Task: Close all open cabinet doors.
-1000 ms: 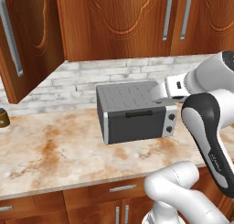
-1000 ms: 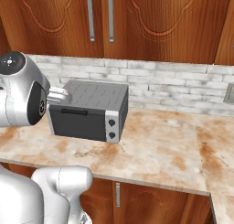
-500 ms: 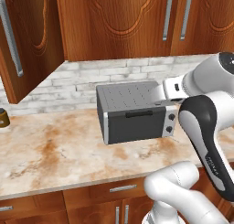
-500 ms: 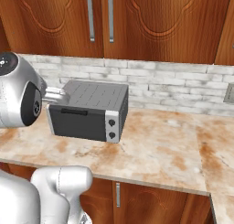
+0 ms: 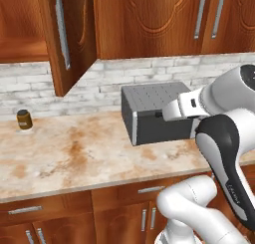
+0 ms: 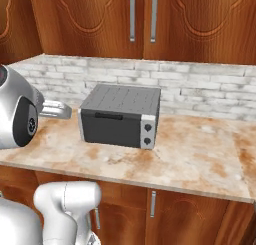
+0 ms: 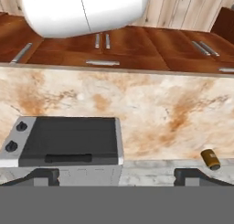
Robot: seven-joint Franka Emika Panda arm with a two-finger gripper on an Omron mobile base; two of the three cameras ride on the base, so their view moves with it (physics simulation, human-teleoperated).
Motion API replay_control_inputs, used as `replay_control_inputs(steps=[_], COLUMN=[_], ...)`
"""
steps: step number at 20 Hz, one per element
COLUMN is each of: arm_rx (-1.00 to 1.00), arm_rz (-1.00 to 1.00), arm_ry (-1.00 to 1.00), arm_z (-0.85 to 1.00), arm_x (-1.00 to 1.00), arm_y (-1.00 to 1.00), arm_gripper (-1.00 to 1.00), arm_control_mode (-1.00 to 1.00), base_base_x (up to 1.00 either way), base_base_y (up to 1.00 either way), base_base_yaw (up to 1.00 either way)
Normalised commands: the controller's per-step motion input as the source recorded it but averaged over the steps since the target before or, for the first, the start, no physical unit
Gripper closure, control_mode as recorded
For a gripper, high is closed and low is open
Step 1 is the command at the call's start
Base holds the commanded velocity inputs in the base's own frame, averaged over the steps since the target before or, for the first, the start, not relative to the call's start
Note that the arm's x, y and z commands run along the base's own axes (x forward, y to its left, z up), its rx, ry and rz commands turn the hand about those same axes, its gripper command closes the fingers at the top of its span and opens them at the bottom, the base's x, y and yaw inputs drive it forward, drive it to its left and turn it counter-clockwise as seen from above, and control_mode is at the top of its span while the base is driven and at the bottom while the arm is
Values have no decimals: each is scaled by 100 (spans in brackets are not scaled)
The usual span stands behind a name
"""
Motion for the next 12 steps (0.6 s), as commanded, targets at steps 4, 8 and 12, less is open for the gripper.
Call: replay_control_inputs(steps=[4, 8, 12], arm_rx=[0, 0, 0], arm_rz=[0, 0, 0], arm_ry=[0, 0, 0], arm_z=[0, 0, 0], arm_x=[0, 0, 0], arm_y=[0, 0, 0], arm_gripper=[-100, -100, -100], arm_control_mode=[100, 100, 100], base_base_x=[-38, -47, -44], base_base_y=[79, 85, 87], base_base_yaw=[0, 0, 0])
